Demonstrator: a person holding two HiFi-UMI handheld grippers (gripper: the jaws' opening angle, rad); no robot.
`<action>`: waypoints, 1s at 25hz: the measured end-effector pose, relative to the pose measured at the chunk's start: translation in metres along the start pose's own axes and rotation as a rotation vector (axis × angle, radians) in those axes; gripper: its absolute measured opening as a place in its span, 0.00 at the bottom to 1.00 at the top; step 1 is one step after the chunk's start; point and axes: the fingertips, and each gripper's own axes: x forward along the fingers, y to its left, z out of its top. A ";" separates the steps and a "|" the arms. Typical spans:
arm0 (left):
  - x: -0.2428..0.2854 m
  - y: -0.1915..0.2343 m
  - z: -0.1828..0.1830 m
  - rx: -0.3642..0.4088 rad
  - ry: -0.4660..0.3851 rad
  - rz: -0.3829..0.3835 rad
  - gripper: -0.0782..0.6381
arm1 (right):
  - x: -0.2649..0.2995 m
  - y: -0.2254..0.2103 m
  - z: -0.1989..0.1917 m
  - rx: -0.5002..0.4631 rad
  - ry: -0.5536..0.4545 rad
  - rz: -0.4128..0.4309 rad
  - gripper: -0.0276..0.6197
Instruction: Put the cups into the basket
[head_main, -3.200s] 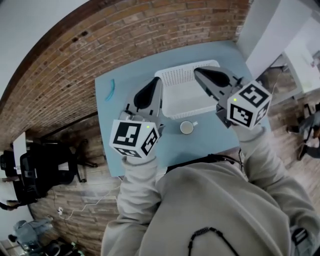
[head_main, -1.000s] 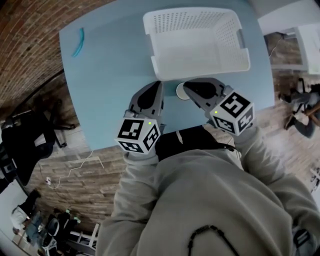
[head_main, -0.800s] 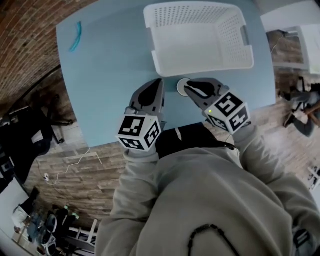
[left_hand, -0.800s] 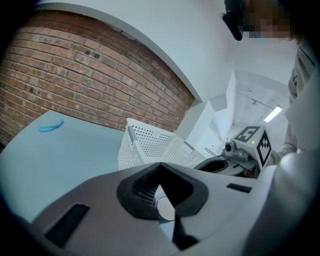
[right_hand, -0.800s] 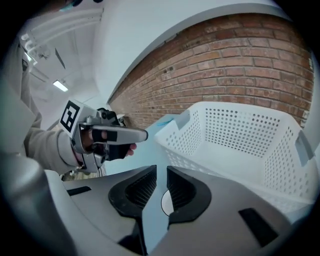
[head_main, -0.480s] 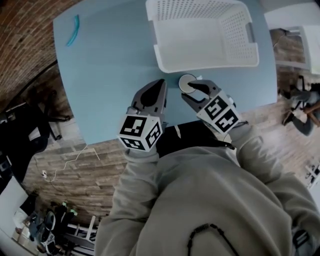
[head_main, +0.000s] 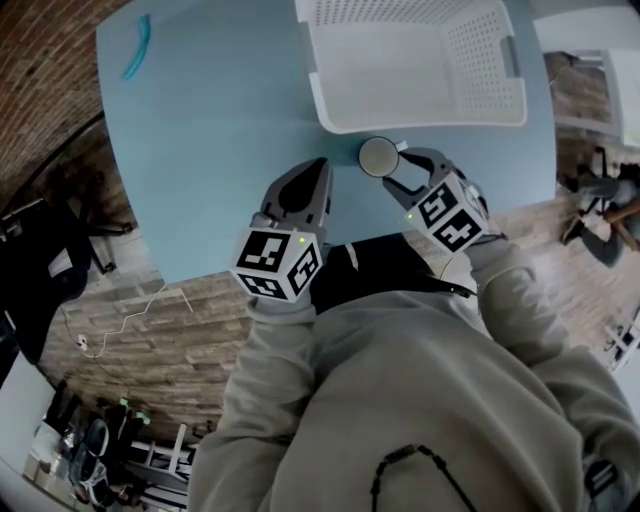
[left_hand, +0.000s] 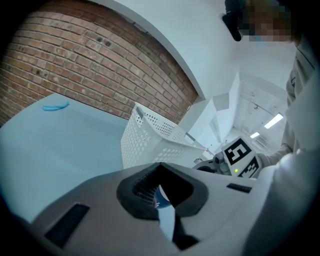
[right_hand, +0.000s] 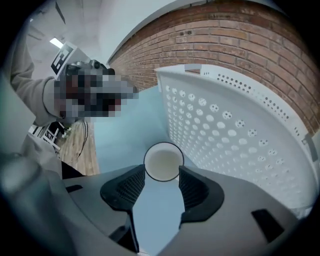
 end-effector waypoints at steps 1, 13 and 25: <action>0.000 0.001 -0.001 -0.002 0.000 0.001 0.10 | 0.001 -0.004 -0.005 -0.006 0.017 0.000 0.37; 0.002 0.003 -0.008 -0.017 0.017 0.004 0.10 | 0.028 -0.041 -0.038 -0.291 0.197 -0.052 0.42; 0.004 0.008 -0.012 -0.040 0.024 0.005 0.10 | 0.051 -0.036 -0.040 -0.510 0.266 0.037 0.40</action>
